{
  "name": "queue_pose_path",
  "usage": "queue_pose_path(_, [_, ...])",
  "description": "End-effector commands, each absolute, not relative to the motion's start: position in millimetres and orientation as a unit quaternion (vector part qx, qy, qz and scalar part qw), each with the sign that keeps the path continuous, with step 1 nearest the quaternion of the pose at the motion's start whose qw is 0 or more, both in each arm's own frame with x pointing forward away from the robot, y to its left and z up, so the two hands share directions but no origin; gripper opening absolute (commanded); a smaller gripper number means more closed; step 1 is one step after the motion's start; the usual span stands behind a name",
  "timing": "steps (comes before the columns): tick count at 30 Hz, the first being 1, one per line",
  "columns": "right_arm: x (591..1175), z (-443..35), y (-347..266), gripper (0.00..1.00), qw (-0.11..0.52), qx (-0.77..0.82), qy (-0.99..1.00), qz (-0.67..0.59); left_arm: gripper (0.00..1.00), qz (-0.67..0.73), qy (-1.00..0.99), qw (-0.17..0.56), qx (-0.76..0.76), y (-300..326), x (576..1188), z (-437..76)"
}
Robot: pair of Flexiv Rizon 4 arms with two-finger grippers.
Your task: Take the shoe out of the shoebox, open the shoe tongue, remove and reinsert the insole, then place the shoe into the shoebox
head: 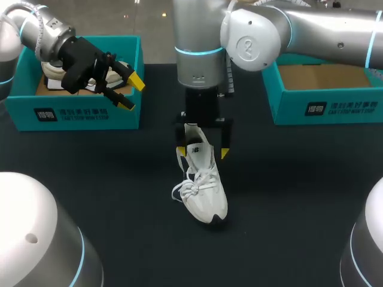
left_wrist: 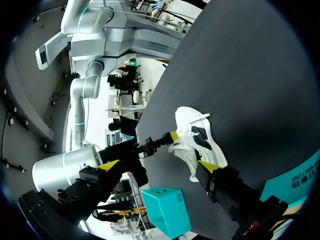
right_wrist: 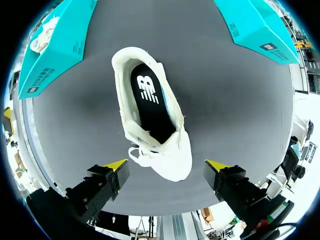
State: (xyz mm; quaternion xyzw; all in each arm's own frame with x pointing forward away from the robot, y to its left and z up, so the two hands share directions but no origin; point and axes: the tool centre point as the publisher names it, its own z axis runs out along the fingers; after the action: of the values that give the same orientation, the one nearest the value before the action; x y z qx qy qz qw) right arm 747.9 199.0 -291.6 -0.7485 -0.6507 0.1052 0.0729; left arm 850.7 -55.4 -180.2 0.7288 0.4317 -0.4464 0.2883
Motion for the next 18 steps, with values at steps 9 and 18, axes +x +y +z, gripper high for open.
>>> queue_pose_path(9, [724.8, -299.0, 193.8, 0.00, 0.037, -0.746, -0.660, 0.080, 1.00, -0.445, 0.432, 0.287, 0.730, -55.2, 850.4, -180.0])
queue_pose_path(18, [727.7, -295.0, 204.3, 0.00, 0.025, -0.737, -0.673, 0.053, 1.00, -0.445, 0.432, 0.287, 0.730, -55.2, 850.4, -180.0])
